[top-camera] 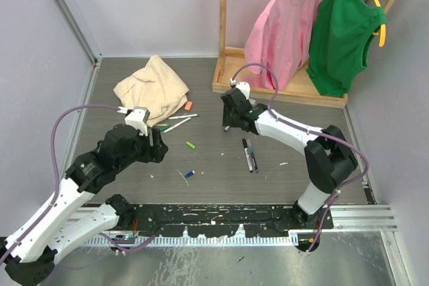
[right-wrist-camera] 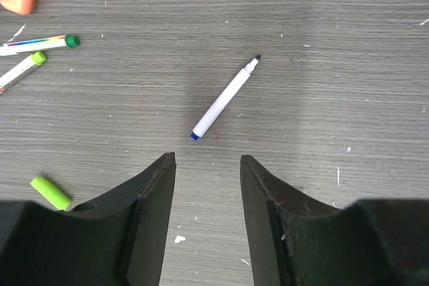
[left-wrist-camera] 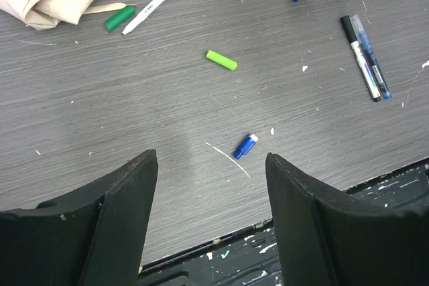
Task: Insert the pens into the pen caps
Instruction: Pick up the pen from the center of the board.
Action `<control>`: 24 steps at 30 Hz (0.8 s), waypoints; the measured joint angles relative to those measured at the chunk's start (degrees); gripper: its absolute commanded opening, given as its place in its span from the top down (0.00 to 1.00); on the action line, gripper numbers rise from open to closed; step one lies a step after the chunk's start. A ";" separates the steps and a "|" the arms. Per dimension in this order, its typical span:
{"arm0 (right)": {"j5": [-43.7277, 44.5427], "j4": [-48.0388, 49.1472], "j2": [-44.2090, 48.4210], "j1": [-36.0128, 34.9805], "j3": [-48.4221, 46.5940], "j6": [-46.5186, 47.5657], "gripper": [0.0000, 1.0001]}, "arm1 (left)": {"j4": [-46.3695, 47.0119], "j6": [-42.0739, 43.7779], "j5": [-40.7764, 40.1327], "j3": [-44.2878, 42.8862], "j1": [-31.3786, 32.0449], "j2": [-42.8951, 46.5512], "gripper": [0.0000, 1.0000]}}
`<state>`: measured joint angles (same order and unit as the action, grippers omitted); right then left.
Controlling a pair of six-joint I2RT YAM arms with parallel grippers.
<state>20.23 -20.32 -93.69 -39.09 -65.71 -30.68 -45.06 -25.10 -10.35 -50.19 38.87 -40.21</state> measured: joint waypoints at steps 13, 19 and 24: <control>-11.47 1.46 -8.11 0.35 -5.79 2.08 0.51 | -2.19 2.03 -1.97 0.94 0.00 2.93 0.33; -14.43 1.84 -11.28 -0.35 -9.84 0.83 0.51 | -2.58 2.23 -2.54 0.94 0.00 0.92 0.36; -14.64 1.88 -15.87 -2.93 -15.91 0.76 0.51 | -4.13 2.67 -4.07 0.92 0.00 2.25 0.34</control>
<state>5.58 -18.44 -109.56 -42.02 -81.62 -29.91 -49.19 -22.44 -14.41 -49.28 38.87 -37.95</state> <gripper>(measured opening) 0.493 0.655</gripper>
